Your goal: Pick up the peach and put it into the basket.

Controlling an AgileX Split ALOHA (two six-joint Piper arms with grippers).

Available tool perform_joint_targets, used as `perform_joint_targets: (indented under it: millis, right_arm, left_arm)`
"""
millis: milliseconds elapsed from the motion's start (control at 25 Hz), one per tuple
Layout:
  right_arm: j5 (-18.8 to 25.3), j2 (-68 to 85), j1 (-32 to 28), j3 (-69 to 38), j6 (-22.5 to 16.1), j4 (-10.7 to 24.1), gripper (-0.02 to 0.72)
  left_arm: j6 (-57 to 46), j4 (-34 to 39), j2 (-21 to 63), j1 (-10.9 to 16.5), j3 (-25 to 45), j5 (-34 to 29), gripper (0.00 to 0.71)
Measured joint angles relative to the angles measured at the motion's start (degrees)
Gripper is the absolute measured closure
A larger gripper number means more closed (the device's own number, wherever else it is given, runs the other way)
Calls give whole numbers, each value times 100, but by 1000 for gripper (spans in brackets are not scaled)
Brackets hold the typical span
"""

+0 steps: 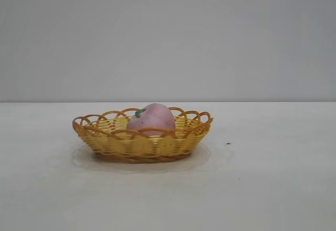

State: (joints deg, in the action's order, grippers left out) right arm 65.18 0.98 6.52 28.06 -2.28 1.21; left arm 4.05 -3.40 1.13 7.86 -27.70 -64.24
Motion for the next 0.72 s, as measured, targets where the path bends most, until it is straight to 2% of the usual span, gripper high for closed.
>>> perform_joint_targets:
  millis: [720]
  right_arm:
    - [0, 0, 0, 0, 22, 0, 208]
  left_arm:
    - [0, 0, 0, 0, 0, 0, 335]
